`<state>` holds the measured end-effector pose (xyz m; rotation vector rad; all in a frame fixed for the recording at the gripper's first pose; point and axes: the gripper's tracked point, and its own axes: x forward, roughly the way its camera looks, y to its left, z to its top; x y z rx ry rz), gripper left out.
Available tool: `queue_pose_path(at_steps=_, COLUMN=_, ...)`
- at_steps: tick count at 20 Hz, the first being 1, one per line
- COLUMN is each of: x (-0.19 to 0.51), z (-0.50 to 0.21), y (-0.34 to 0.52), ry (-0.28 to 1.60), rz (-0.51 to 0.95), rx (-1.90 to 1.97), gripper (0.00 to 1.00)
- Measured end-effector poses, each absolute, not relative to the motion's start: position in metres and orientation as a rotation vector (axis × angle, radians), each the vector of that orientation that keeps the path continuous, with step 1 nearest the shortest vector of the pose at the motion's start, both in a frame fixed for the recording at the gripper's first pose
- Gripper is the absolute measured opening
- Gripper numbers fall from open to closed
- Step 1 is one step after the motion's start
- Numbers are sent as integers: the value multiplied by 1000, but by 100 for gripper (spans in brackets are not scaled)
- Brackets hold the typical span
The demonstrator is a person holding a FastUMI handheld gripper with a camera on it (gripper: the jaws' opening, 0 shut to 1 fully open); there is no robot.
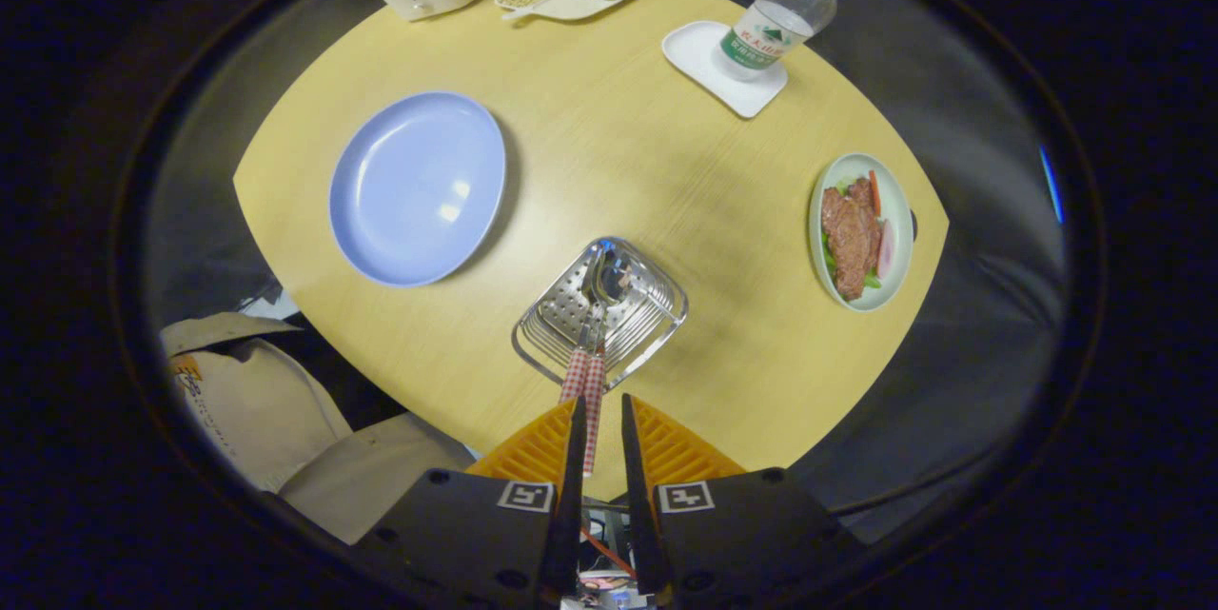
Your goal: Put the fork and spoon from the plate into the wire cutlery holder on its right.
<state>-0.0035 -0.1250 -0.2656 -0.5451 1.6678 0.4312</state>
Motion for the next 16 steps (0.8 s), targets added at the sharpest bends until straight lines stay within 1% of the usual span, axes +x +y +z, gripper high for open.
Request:
queue_pose_path(at_steps=3, x=4, z=-262, y=-113, ry=1576, rz=400, rx=-408, gripper=83)
queue_pose_path(at_steps=4, x=7, z=-258, y=-112, ry=1536, rz=386, rx=-371, gripper=100)
queue_pose_path(at_steps=9, x=12, z=-234, y=-83, ry=1309, rz=322, rx=-66, gripper=99)
queue_pose_path(at_steps=16, x=26, z=-175, y=-65, ry=837, rz=235, rx=50, gripper=97)
